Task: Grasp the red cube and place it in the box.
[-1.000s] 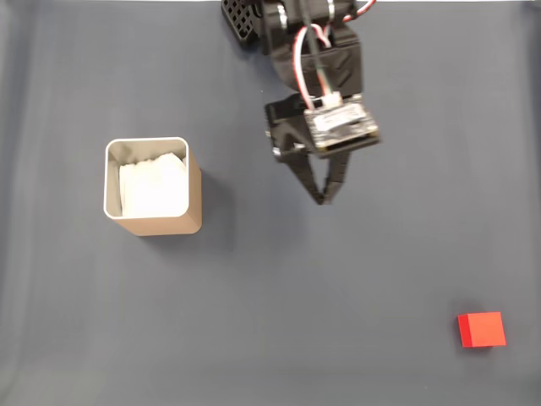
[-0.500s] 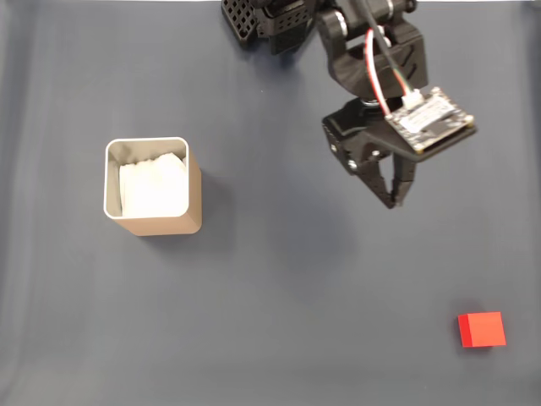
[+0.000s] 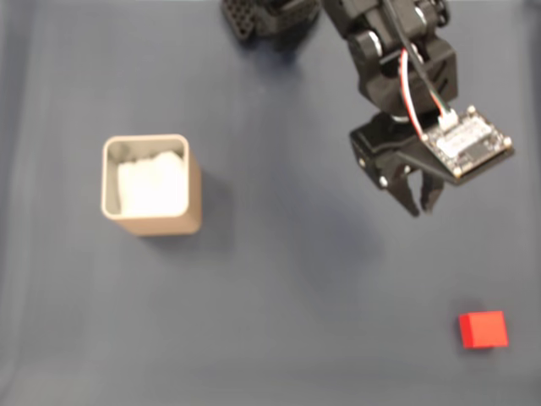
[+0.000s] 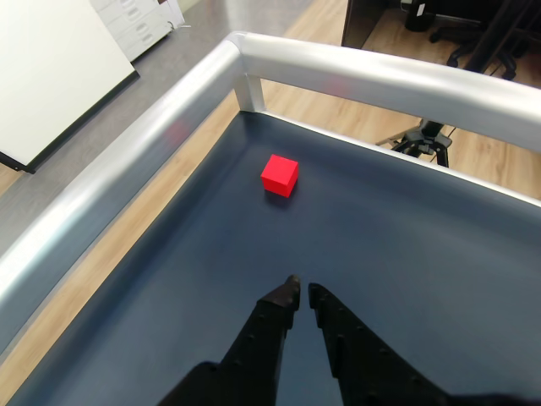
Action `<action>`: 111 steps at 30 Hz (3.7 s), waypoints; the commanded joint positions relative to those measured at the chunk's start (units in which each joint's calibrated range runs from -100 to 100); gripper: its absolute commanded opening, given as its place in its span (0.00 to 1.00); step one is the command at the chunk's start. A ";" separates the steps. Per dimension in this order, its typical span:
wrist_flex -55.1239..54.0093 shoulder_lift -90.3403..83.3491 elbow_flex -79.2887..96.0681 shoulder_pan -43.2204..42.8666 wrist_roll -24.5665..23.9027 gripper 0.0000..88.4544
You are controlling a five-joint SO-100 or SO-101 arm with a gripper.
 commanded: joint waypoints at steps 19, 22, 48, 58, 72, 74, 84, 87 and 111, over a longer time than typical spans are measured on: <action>6.10 18.56 -22.68 -0.88 -3.42 0.16; 6.01 20.99 -24.23 -1.02 -3.57 0.19; 2.32 40.37 -40.18 -0.45 -3.47 0.39; -3.92 45.74 -43.55 2.67 -0.98 0.40; -7.61 53.53 -50.30 2.89 -1.17 0.40; -8.92 54.39 -50.85 2.89 -0.98 0.41; -10.24 57.94 -54.04 2.18 -0.63 0.41; -10.73 58.63 -54.31 1.82 -0.54 0.41; -16.72 62.35 -54.40 -1.16 1.27 0.41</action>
